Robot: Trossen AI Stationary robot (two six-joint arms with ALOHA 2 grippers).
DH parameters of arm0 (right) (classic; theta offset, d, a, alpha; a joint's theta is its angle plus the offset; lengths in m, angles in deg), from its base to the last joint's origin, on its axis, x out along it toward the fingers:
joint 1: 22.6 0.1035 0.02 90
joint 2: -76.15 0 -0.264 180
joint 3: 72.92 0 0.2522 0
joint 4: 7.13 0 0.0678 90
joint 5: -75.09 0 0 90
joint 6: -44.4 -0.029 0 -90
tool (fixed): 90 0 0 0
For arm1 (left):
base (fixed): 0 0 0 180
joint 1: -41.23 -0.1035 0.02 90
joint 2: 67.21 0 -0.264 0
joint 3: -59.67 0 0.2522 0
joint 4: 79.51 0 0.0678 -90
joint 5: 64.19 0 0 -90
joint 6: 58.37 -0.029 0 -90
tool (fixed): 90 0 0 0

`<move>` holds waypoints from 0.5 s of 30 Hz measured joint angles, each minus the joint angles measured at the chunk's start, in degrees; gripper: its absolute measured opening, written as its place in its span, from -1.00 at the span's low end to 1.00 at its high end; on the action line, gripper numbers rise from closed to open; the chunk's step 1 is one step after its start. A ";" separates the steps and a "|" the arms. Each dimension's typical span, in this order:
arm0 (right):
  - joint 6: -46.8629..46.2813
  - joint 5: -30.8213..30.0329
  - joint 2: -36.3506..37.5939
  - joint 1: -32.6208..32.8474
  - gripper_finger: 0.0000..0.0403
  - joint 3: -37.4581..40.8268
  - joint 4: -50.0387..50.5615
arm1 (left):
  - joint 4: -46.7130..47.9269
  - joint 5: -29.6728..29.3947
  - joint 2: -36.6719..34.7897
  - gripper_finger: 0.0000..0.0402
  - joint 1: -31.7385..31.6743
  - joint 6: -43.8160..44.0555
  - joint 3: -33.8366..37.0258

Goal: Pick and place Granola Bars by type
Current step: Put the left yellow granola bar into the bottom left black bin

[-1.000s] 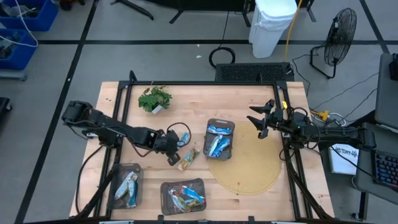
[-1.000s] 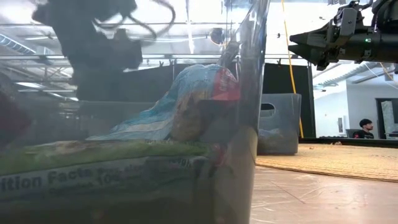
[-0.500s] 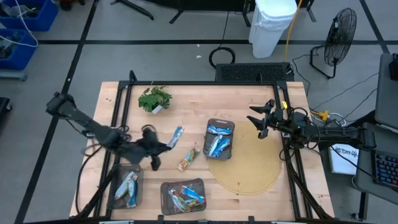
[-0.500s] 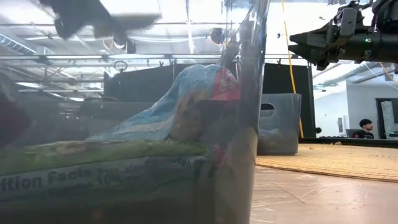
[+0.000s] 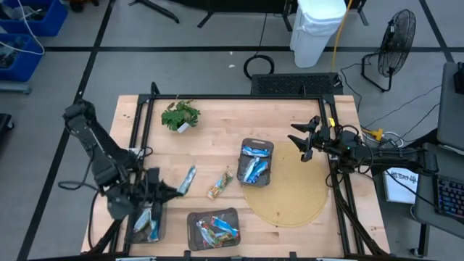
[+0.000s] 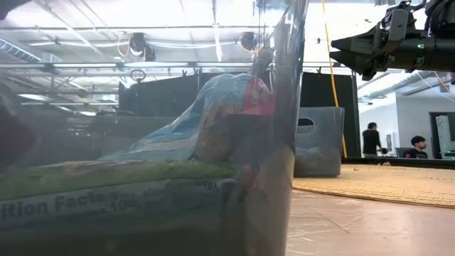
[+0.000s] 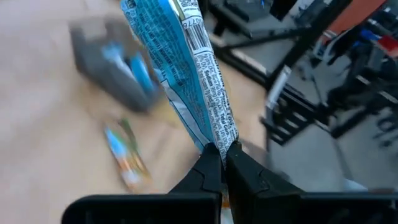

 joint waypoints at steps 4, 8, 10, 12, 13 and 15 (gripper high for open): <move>-0.02 -0.01 0.01 -0.01 0.04 -0.02 -0.01 | 0.03 4.19 4.24 -0.96 4.42 12.63 0.00; -0.02 -0.02 0.02 0.00 0.04 -0.02 -0.02 | 0.44 6.55 8.21 -0.96 7.34 24.60 -0.19; -0.02 -0.02 0.00 0.00 0.04 -0.02 0.00 | 3.45 6.50 10.10 -0.96 8.08 26.44 -2.04; -0.02 -0.02 0.02 -0.01 0.04 -0.02 -0.02 | 7.86 6.40 12.08 -0.96 8.25 23.61 -5.79; -0.02 -0.02 0.01 -0.01 0.04 -0.01 0.00 | 9.84 6.07 13.11 -0.96 8.22 20.14 -8.15; 0.00 -0.02 0.00 0.00 0.04 -0.02 0.00 | 11.85 5.40 15.49 -0.96 8.18 9.92 -13.34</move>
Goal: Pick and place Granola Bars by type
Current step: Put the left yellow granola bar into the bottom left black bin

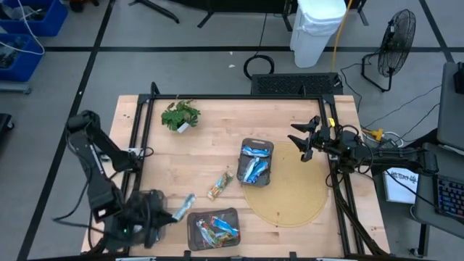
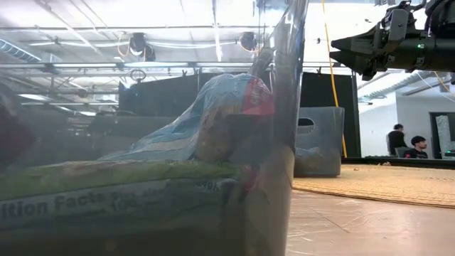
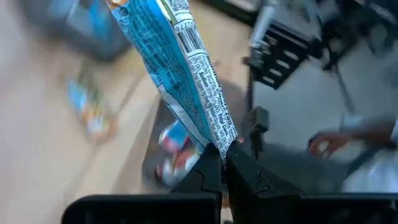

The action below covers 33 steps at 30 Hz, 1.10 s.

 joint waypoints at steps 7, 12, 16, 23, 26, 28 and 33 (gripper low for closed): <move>0.00 0.02 0.00 -0.01 0.04 0.02 0.00 | -0.05 -9.78 6.83 -0.96 1.72 -40.71 -20.26; -0.01 0.01 0.00 0.00 0.04 0.01 0.00 | 2.06 -12.96 8.59 -0.96 5.00 -47.60 -26.89; 0.00 0.02 0.02 0.00 0.04 0.02 -0.02 | 14.90 -13.24 7.53 -0.96 6.71 -23.05 -28.74; -0.02 0.02 0.01 -0.01 0.04 0.00 -0.02 | 47.31 3.47 8.37 -0.97 7.96 29.86 -28.97; -0.01 0.00 0.00 0.00 0.04 0.00 -0.01 | 54.77 14.51 9.30 -0.97 7.88 42.64 -28.93; -0.02 0.00 0.00 0.00 0.04 0.00 0.00 | 56.91 21.59 9.78 -0.97 7.97 48.35 -28.93; -0.02 0.02 0.01 0.00 0.04 0.00 -0.02 | 57.51 37.26 11.69 -0.97 7.91 59.50 -28.91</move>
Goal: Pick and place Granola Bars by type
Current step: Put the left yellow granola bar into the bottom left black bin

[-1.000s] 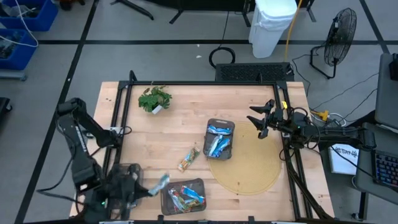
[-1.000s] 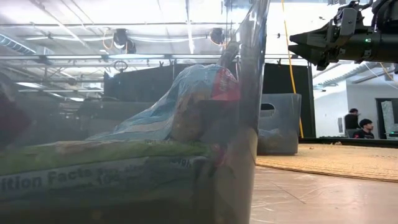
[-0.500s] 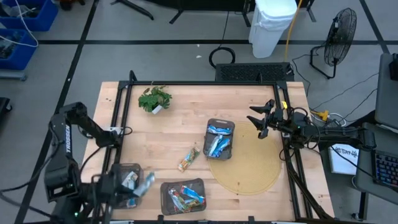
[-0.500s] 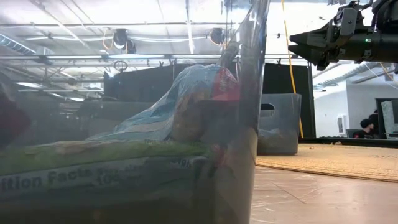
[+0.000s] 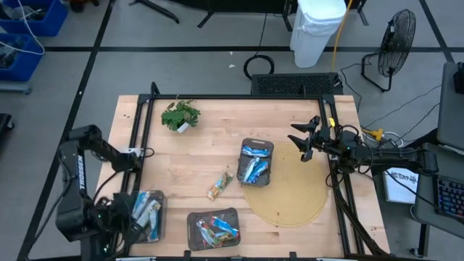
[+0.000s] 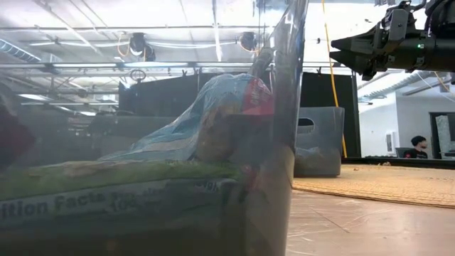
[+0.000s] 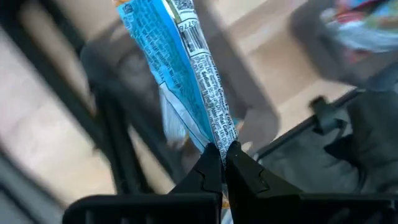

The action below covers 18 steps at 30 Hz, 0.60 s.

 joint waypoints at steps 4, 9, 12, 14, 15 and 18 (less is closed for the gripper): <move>0.01 0.00 0.00 -0.01 0.04 0.00 0.00 | -1.16 3.35 1.81 -0.97 -0.47 3.19 0.02; 0.00 -0.01 -0.02 -0.02 0.04 0.00 0.02 | -2.77 5.60 4.84 -0.97 -2.70 2.90 0.02; 0.01 -0.01 0.00 -0.01 0.04 0.02 0.01 | -2.80 9.15 6.60 -0.97 -4.26 2.89 0.02; 0.00 -0.02 0.00 -0.01 0.04 0.00 0.01 | -2.83 10.37 7.77 -0.97 -5.14 2.87 0.02; 0.02 0.00 0.00 0.00 0.04 0.01 0.00 | -2.81 10.41 8.33 -0.97 -5.45 2.84 0.02; 0.00 -0.01 -0.02 -0.01 0.04 0.01 0.00 | -2.94 10.40 10.13 -0.97 -6.31 2.63 0.02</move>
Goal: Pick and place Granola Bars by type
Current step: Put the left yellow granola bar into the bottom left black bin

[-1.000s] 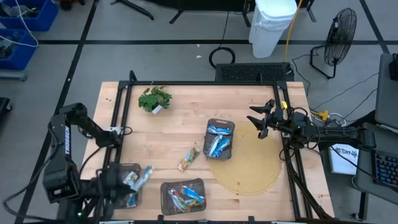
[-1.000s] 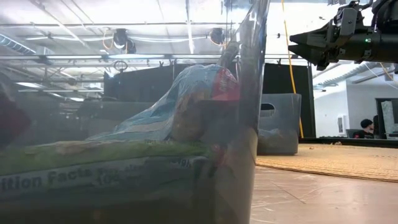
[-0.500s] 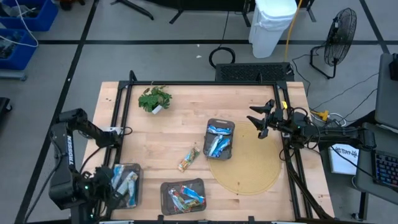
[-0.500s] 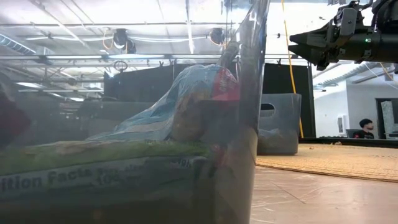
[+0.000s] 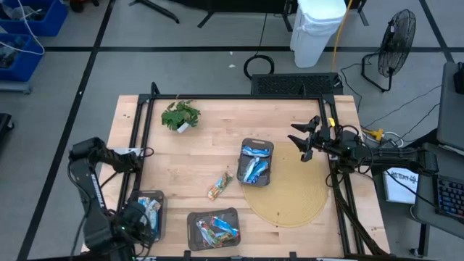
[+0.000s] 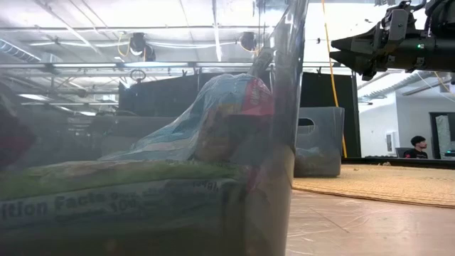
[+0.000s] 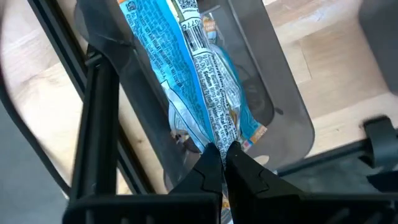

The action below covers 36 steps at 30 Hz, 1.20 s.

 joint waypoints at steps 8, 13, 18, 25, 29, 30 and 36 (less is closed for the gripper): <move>0.02 -0.01 0.00 -0.01 0.04 0.01 0.02 | -0.29 0.25 4.35 -0.97 -2.00 -3.06 0.04; 0.01 0.01 0.01 0.01 0.04 -0.01 0.01 | -3.02 0.04 4.92 -0.97 -3.34 -6.12 1.64; 0.00 -0.01 0.00 -0.01 0.04 -0.01 0.00 | -10.16 2.88 2.23 -0.97 -4.20 -8.09 8.27; 0.00 -0.01 0.02 0.01 0.04 -0.01 0.00 | -18.57 1.80 -5.64 -0.97 -3.27 -6.74 19.33; 0.01 0.00 0.02 -0.01 0.04 -0.01 0.01 | -20.98 4.30 -10.47 -0.97 -3.22 -4.34 26.21; 0.02 -0.01 0.01 0.00 0.04 -0.01 0.01 | -21.64 5.39 -11.63 -0.97 -3.22 -3.69 27.94; 0.02 -0.01 0.02 -0.01 0.04 0.01 0.00 | -31.71 3.44 -17.29 -0.97 -3.22 -3.69 36.66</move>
